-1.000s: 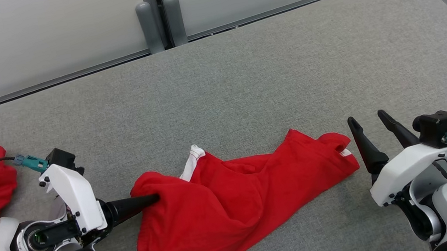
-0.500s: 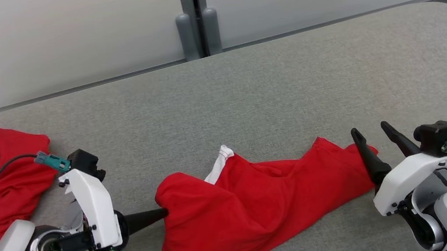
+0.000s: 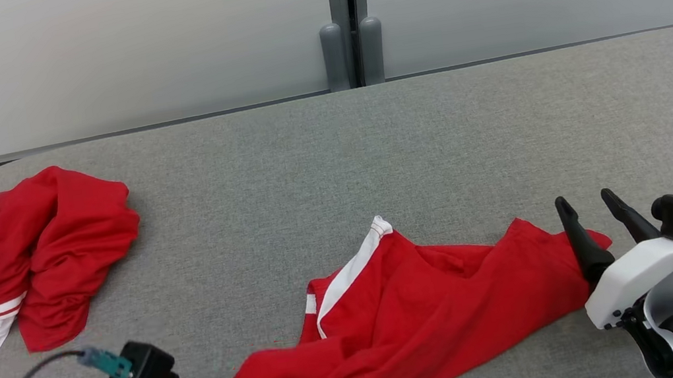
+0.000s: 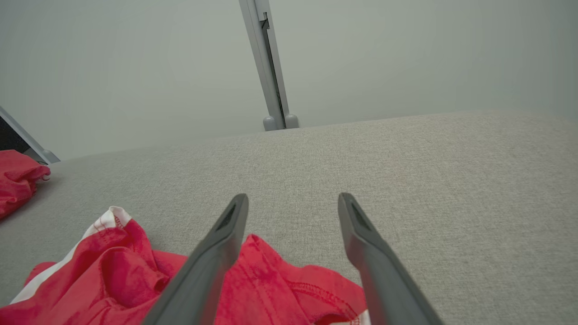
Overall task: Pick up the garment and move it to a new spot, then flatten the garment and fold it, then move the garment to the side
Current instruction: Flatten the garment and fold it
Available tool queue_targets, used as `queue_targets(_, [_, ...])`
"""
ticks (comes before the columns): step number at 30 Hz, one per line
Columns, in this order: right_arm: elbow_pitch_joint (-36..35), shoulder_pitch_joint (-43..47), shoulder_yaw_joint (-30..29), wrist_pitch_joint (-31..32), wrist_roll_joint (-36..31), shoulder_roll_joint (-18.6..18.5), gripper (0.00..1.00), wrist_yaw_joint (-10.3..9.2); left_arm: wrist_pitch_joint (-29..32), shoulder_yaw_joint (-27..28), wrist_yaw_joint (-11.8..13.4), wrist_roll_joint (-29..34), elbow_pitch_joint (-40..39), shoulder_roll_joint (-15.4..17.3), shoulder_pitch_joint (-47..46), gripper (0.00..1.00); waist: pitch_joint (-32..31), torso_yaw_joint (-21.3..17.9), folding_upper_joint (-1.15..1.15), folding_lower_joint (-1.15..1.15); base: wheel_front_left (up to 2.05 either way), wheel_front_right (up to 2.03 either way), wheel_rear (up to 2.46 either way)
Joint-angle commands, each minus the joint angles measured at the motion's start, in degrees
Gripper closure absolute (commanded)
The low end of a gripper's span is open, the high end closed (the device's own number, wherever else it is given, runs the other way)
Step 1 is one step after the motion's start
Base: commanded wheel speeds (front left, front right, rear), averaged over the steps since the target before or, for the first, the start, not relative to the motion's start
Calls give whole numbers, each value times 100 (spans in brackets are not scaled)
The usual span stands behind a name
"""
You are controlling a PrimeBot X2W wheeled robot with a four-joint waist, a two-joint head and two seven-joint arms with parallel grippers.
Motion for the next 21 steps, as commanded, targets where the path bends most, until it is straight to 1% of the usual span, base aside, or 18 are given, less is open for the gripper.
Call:
queue_targets(1, [-22,61,-41,-1,-37,-32,0,3,-134,-26,78,81,-37,14,186,100,24,41,0,0,0,0,0])
queue_targets(4, [-86,71,-99,52,-93,-31,0,3,-431,-125,172,208,-30,-125,521,99,41,108,0,0,0,0,0])
queue_targets(6, [-126,75,-121,95,-111,-42,0,3,-554,-207,212,273,43,-203,687,81,37,144,0,0,0,0,0])
queue_targets(7, [-149,81,-140,104,-120,-55,0,3,-601,-252,231,314,66,-246,741,68,33,168,0,0,0,0,0])
queue_targets(8, [-171,93,-158,120,-128,-64,0,3,-656,-276,248,368,91,-286,765,5,25,196,0,0,0,0,0])
queue_targets(9, [-191,106,-183,135,-140,-72,0,3,-713,-288,281,430,97,-312,778,0,17,225,0,0,0,0,0])
queue_targets(12, [-278,124,-186,170,-177,-86,0,3,-982,-214,370,658,43,-322,739,0,-30,319,0,0,0,0,0])
queue_targets(15, [-360,69,-51,212,-137,-67,0,3,-1399,-8,535,888,-98,-310,680,0,-79,403,0,0,0,0,0])
queue_targets(16, [-394,35,42,246,-52,-24,0,3,-1587,70,593,1028,-155,-302,646,0,-91,430,0,0,0,0,0])
queue_targets(18, [-477,-55,266,304,152,16,0,3,-1973,223,803,1283,-190,-326,624,0,-110,494,0,0,0,0,0])
queue_targets(20, [-487,-168,519,415,312,-51,0,3,-2240,253,938,1511,-197,-385,631,0,-115,566,0,0,0,0,0])
queue_targets(21, [-463,-234,653,475,378,-83,0,2,-2344,245,955,1578,-200,-453,634,0,-117,608,0,0,0,0,0])
